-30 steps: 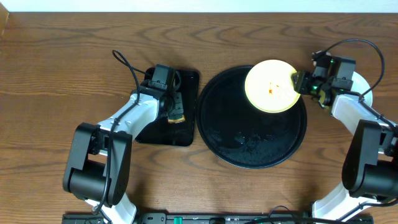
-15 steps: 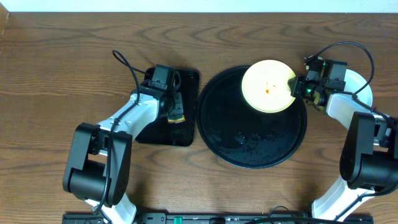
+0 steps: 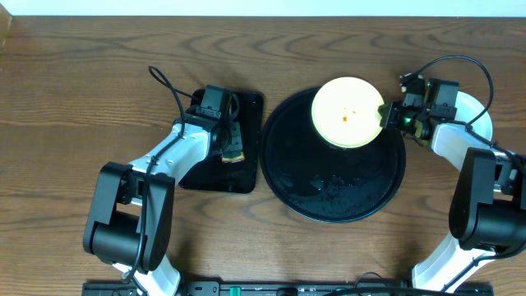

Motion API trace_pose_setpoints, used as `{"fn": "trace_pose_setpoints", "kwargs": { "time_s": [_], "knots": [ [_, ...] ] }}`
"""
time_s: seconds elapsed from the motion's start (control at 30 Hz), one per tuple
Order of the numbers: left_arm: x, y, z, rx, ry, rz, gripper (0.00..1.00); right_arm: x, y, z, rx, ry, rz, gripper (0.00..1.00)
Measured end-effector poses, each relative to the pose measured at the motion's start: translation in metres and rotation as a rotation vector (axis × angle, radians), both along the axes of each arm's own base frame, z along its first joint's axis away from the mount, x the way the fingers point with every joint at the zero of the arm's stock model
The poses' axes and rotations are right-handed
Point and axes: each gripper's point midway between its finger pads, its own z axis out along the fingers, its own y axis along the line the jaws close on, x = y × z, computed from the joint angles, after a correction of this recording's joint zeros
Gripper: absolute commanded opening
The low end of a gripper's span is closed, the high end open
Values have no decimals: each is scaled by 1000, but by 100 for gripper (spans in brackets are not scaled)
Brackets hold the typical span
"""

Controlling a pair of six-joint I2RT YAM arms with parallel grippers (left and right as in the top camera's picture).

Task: Clean dirty plates on tray and stack at the side
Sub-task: 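Grasp the yellow plate rim with the right gripper and drag it to tray center, then lift the sponge out of the black tray with the left gripper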

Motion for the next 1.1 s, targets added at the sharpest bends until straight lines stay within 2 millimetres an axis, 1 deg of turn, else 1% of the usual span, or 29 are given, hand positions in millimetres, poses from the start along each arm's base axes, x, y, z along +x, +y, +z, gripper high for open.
{"fn": "trace_pose_setpoints", "kwargs": {
  "time_s": [0.07, 0.1, 0.17, 0.27, 0.37, 0.43, 0.53, 0.6, 0.63, 0.67, 0.73, 0.77, 0.8, 1.0, 1.1],
  "knots": [
    [0, 0, 0, 0, 0, 0, 49, -2, 3, 1, 16, 6, 11, 1],
    [0, 0, 0, 0, 0, 0, 56, -4, 4, 2, 21, 10, 15, 1],
    [0, 0, 0, 2, -1, -5, 63, -8, 7, 6, 31, 20, 22, 1],
    [0, 0, 0, 0, 0, 1, 65, -16, 12, 15, 39, 40, 33, 1],
    [0, 0, 0, 0, 0, 0, 65, -34, 21, 21, 40, 103, 53, 1],
    [0, 0, 0, 0, 0, 0, 66, -46, 27, 18, 28, 155, 64, 1],
    [0, 0, 0, -1, -2, 0, 66, -69, 32, 3, -19, 269, 68, 1],
    [1, 0, 0, -1, -4, 0, 65, -80, 35, -3, -56, 313, 79, 1],
    [1, 0, 0, -2, -5, 0, 59, -82, 37, -4, -71, 323, 87, 1],
    [1, 0, 0, -3, -5, 4, 51, -84, 38, -6, -83, 331, 93, 1],
    [1, 0, -1, -2, -1, 7, 32, -88, 43, -7, -103, 340, 111, 1],
    [1, 0, -3, -1, 4, 6, 21, -89, 45, -8, -110, 341, 118, 1],
    [0, 0, -5, 1, 9, -4, 8, -89, 48, -8, -118, 341, 128, 1],
    [0, 1, -8, 11, 13, 1, 7, -90, 55, -9, -133, 339, 148, 1],
    [1, 2, -7, 23, 1, -26, 7, -91, 56, -9, -135, 338, 152, 1]
  ]
}}
